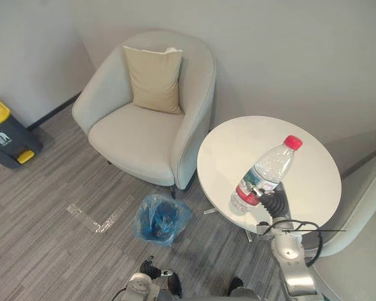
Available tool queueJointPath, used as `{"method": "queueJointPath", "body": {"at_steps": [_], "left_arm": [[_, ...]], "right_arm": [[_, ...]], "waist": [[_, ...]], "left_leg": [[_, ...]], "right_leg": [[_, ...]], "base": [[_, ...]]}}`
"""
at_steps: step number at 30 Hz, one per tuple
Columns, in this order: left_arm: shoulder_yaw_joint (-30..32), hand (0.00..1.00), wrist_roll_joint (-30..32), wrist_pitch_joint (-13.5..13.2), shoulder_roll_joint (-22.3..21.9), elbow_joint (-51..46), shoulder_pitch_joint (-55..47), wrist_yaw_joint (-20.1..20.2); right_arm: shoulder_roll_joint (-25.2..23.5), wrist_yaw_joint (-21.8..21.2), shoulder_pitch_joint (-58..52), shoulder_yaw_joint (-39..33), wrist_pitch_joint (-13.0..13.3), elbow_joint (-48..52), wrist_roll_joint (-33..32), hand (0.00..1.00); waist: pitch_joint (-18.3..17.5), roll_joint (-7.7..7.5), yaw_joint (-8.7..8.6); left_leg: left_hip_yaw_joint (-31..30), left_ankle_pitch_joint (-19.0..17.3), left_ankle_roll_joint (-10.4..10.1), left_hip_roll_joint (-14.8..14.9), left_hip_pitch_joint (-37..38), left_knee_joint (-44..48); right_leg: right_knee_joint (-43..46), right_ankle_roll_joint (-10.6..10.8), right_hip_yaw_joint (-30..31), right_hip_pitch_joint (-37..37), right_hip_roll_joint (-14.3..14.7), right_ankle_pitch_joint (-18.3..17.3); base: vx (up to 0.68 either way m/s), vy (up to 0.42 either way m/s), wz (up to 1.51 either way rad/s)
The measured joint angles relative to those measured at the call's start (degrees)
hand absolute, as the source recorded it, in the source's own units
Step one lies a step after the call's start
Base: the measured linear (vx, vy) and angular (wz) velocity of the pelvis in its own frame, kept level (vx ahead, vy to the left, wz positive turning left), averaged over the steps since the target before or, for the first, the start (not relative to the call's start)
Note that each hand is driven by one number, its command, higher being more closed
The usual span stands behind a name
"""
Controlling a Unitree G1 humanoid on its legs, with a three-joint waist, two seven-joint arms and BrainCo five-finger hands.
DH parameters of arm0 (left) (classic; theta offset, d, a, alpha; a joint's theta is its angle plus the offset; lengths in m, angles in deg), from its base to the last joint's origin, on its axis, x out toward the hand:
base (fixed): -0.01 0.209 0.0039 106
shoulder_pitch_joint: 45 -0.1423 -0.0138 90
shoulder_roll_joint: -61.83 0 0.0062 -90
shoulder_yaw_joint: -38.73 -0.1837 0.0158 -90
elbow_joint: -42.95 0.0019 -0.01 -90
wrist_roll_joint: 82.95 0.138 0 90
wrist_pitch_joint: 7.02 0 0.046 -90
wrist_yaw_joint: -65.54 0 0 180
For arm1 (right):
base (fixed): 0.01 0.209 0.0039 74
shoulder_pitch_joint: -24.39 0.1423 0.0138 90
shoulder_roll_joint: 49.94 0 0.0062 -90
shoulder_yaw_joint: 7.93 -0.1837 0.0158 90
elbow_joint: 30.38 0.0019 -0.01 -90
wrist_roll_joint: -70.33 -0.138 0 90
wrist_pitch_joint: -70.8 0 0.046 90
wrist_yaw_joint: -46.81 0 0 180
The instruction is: Gather rubbish on tea table into small bin, then transfer packed bag to large trash can.
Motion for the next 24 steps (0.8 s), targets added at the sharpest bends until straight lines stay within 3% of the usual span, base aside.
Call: {"method": "queueJointPath", "body": {"at_steps": [1, 2, 4, 6, 8, 9, 10, 11, 12, 13, 14, 15, 16, 17, 19, 22, 23, 24], "left_arm": [[0.0, 0.00, 0.0, 0.0, 0.0, 0.0, 0.0, 0.0], [0.0, 0.00, -0.1, 0.0, 0.2, 0.1, -0.1, 0.0], [0.1, 0.00, -0.3, 0.0, 0.5, 0.9, 0.0, 0.0], [0.5, 0.00, -1.3, -0.1, 0.8, 1.0, 0.1, -0.1], [0.9, 0.00, -1.7, 0.0, 1.2, 1.1, 0.6, -0.1], [1.7, 0.00, -1.7, 0.2, 1.3, 1.2, 0.6, -0.1], [1.8, 0.00, -1.7, 0.3, 1.8, 1.3, 1.0, 0.0], [1.8, 0.00, -1.7, 0.3, 2.1, 1.4, 0.9, 0.0], [1.9, 0.00, -1.7, 0.4, 2.9, 2.4, 0.9, 0.0], [1.9, 0.00, -1.7, 0.4, 4.0, 2.3, 1.1, 0.0], [2.2, 0.00, -1.6, 0.3, 4.2, 2.3, 1.5, 0.0], [2.5, 0.00, -1.1, 1.1, 2.7, 3.3, 1.7, 0.0], [2.7, 0.00, -1.0, 1.2, 2.0, 3.2, 1.3, -0.1], [2.9, 0.00, -0.9, 1.3, 0.9, 2.8, 1.1, 0.0], [2.9, 0.00, -0.9, 1.4, -0.3, 2.8, 1.0, 0.0], [2.8, 0.00, -0.4, 1.4, -0.3, 2.3, 0.9, 0.1], [2.3, 0.00, 0.1, 1.4, -0.3, 2.1, 0.9, 0.1], [2.3, 0.00, 0.1, 1.4, -0.3, 2.1, 0.9, 0.1]], "right_arm": [[0.0, -0.1, 0.0, 0.3, -0.1, -0.2, 0.0, 1.00], [0.0, -0.5, 0.0, 1.0, -0.2, -0.9, 0.0, 1.00], [0.1, -1.1, -0.4, 1.1, -0.2, -1.1, 0.0, 1.00], [0.6, -1.5, -0.3, 1.1, -0.2, -1.1, 0.0, 1.00], [0.9, -2.2, 0.0, 1.2, -0.2, -1.2, 0.0, 1.00], [0.9, -2.6, -0.3, 1.2, -0.2, -1.2, 0.0, 1.00], [0.9, -2.8, -0.9, 1.1, -0.1, -1.0, 0.0, 1.00], [0.9, -2.9, -1.3, 1.2, -0.1, -0.9, 0.0, 1.00], [0.4, -2.9, -3.0, 1.1, -0.1, -0.2, 0.0, 1.00], [0.1, -2.9, -4.6, 1.2, -0.1, 1.2, 0.0, 1.00], [0.1, -2.9, -4.8, 1.2, -0.1, 1.6, -0.1, 1.00], [1.0, -3.0, -5.0, 1.0, -0.3, 1.6, 0.0, 1.00], [1.2, -3.1, -4.7, 0.8, -0.3, 1.8, 0.0, 1.00], [1.2, -3.1, -3.7, 0.6, -0.3, 1.9, -0.1, 1.00], [1.0, -3.3, -3.8, 0.2, -0.3, 3.2, -0.2, 1.00], [0.6, -3.3, -3.8, 0.3, -0.3, 3.4, -0.2, 1.00], [0.6, -3.2, -3.5, -0.1, -0.2, 3.6, -0.2, 1.00], [0.6, -3.1, -3.4, -0.3, -0.2, 3.6, -0.2, 1.00]], "waist": [[0.1, 0.06, -0.01], [0.2, 0.17, -0.09], [0.7, -0.39, -1.25], [1.0, -0.84, -1.45], [1.6, -0.63, -1.25], [2.7, 0.64, -2.17], [3.6, 0.99, -3.05], [3.6, 0.85, -3.15], [3.2, -0.97, -3.42], [2.8, -4.26, -3.48], [2.9, -5.31, -3.59], [2.1, -2.70, -3.33], [1.3, -1.74, -3.27], [1.1, 0.19, -2.82], [1.1, 1.91, -2.94], [1.2, 1.76, -2.83], [1.3, 1.59, -2.82], [1.3, 1.51, -2.82]], "left_leg": [[-0.1, -0.3, 0.4, -0.3, 0.1, -0.1], [-0.9, -0.7, 0.9, -1.1, 0.8, -0.5], [-4.1, -0.7, 1.0, -2.2, 1.2, -0.6], [-6.3, -0.3, 1.7, -3.1, 2.2, -1.2], [-8.4, -0.7, 2.6, -2.9, 2.9, -0.9], [-11.4, -1.8, 2.6, -0.7, 2.7, 1.1], [-13.9, -2.9, 2.2, 1.2, 2.8, 2.8], [-14.8, -3.2, 2.0, 1.4, 2.7, 3.1], [-17.1, -4.2, 1.0, 0.6, 2.7, 4.3], [-19.1, -5.8, 0.3, -2.0, 2.4, 6.8], [-19.9, -6.3, 0.1, -2.6, 2.3, 7.8], [-21.1, -8.3, -0.5, -1.3, 1.6, 10.5], [-21.3, -9.0, -0.7, -0.8, 1.2, 10.8], [-21.5, -9.5, -1.0, 0.2, 0.0, 11.4], [-21.1, -9.6, -1.2, 1.3, -0.2, 11.5], [-17.6, -10.8, -3.0, 3.0, 0.0, 13.5], [-12.0, -11.0, -3.0, 4.1, 0.1, 13.1], [-10.5, -11.0, -3.0, 4.3, 0.0, 13.0]], "right_leg": [[0.9, 0.1, 0.1, -0.1, -0.5, -0.6], [4.3, -0.6, 2.9, -1.0, -1.0, -3.5], [6.9, -2.0, 13.1, -2.2, 2.1, -9.4], [8.5, -2.5, 17.1, -2.2, 3.0, -10.3], [15.9, -4.0, 19.1, -4.0, 3.6, -10.2], [21.7, -4.7, 23.8, -8.1, 7.4, -11.4], [20.5, -4.1, 28.4, -9.5, 12.0, -12.1], [20.1, -4.0, 29.5, -10.1, 13.2, -12.0], [16.8, -3.1, 33.5, -11.2, 14.8, -10.8], [11.9, -3.7, 35.1, -10.9, 13.3, -5.6], [12.6, -3.6, 35.0, -11.0, 12.8, -5.2], [13.3, -3.7, 32.3, -10.2, 13.2, -5.9], [12.3, -4.3, 31.8, -10.1, 13.6, -6.4], [11.3, -4.7, 30.8, -9.6, 14.1, -6.1], [10.3, -4.9, 28.1, -8.5, 14.3, -6.0], [9.5, -4.9, 24.9, -5.6, 14.4, -6.0], [8.6, -4.9, 23.2, -3.8, 14.2, -6.1], [8.5, -4.9, 22.9, -3.7, 14.0, -6.1]], "base": [[-0.02, 0.104, 0.13], [-0.01, 0.061, 0.28], [0.02, 0.013, 0.70], [0.17, -0.013, 0.67], [0.17, -0.031, 0.52], [0.12, -0.071, 0.93], [0.12, -0.086, 0.99], [0.17, -0.119, 1.09], [0.20, -0.167, 1.14], [0.22, -0.194, 1.15], [0.28, -0.202, 1.01], [0.26, -0.134, 0.58], [0.33, -0.109, 0.49], [0.22, -0.048, 0.17], [0.22, -0.063, 0.50], [0.14, -0.038, 0.70], [0.06, -0.001, 0.66], [0.06, 0.044, 0.88]]}}
